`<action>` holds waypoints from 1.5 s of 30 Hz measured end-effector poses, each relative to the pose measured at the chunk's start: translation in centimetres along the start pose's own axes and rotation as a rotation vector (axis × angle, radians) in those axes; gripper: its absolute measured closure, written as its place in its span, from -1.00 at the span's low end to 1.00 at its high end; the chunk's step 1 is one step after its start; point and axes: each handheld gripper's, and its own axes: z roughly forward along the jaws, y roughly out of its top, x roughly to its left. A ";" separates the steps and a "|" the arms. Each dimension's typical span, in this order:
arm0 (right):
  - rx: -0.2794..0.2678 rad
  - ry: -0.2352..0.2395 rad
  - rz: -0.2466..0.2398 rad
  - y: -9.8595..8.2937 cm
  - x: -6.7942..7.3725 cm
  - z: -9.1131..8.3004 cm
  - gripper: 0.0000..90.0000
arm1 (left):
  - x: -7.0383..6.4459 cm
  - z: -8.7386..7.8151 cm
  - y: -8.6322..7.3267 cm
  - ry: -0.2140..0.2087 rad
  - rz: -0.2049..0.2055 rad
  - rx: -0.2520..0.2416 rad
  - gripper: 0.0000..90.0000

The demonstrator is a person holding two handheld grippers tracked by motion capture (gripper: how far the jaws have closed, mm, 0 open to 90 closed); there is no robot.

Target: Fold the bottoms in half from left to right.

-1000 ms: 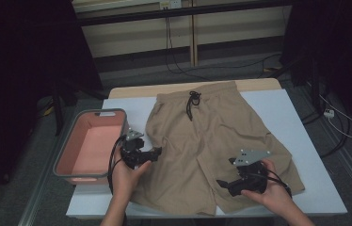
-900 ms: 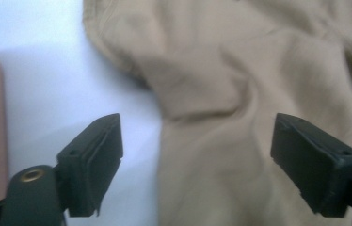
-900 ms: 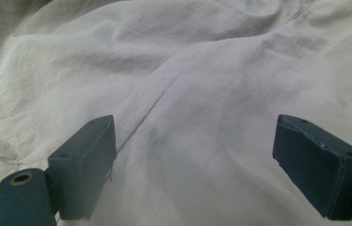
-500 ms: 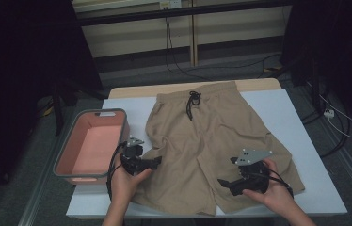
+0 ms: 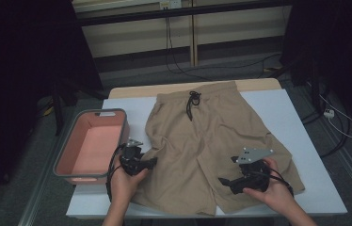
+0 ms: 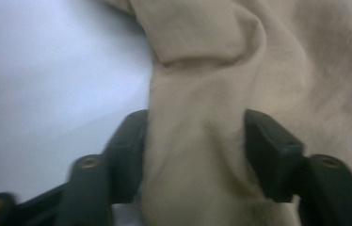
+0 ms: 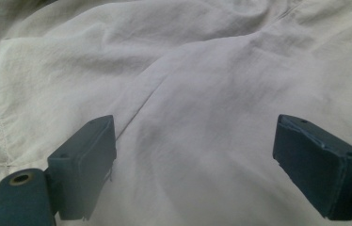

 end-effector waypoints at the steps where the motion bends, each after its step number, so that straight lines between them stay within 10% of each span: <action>1: -0.001 -0.003 0.001 0.0 -0.1 0.0 -0.69 | -0.1 0.0 0.0 0.006 0.001 0.004 0.17; 7: -0.004 -0.015 0.004 0.1 -0.2 -0.1 -0.69 | -1.0 -0.9 0.7 -0.001 0.008 0.010 0.90; 18: -0.024 -0.083 0.087 1.6 -1.4 -0.1 -0.70 | -3.2 -2.7 2.1 -0.044 0.027 -0.064 0.95; 45: -0.041 -0.136 0.109 9.0 -1.3 4.6 -0.67 | -5.3 -1.8 2.8 -0.098 0.044 -0.100 0.96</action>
